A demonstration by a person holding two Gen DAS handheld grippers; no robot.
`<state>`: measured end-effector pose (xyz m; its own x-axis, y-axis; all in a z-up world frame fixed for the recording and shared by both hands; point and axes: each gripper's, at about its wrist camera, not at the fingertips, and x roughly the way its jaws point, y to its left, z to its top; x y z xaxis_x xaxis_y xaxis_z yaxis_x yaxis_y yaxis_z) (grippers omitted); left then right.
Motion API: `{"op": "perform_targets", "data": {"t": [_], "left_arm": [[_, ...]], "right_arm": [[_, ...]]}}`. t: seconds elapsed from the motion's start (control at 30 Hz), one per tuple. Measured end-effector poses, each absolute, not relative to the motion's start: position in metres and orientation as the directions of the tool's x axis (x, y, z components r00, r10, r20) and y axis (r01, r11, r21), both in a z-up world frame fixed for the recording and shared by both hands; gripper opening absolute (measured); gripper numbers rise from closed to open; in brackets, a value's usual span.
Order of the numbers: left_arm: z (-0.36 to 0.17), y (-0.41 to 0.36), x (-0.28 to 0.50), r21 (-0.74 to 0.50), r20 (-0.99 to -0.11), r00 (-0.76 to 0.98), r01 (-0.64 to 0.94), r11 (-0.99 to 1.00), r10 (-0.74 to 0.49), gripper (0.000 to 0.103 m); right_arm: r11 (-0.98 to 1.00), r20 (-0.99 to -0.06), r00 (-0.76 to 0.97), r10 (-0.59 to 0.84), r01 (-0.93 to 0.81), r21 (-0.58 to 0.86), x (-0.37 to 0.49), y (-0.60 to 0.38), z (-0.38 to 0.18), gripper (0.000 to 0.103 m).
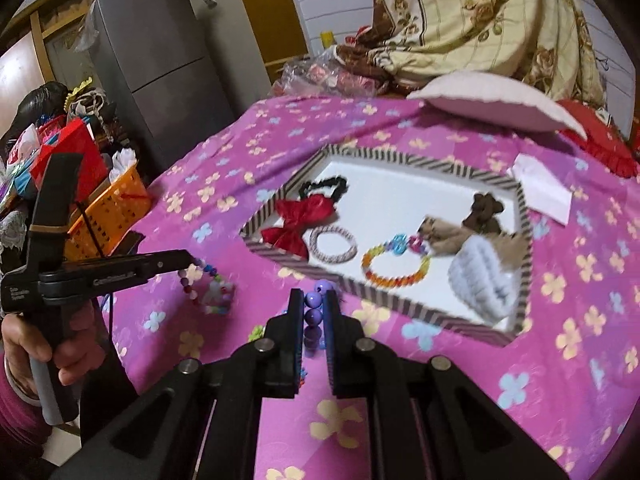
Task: Organize jewelry
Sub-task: 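Grasp the multicolour bead bracelet with the left tool while the right tool grasps the purple bracelet, then carry the multicolour bracelet into the tray with the left tool while the right tool carries the purple one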
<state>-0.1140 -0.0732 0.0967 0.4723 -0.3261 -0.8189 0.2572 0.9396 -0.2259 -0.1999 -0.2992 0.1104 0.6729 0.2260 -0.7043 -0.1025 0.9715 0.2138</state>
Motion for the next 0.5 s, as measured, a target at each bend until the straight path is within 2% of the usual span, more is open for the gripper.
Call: {"op": "perform_targets", "data": {"t": [0.5], "left_arm": [[0.132,-0.131,-0.080,-0.137,-0.807,0.512,0.322,0.937,-0.294,0.003]], "right_arm": [[0.989,-0.732,0.665,0.148,-0.076,0.131,-0.154,-0.329,0.123,0.009]]}}
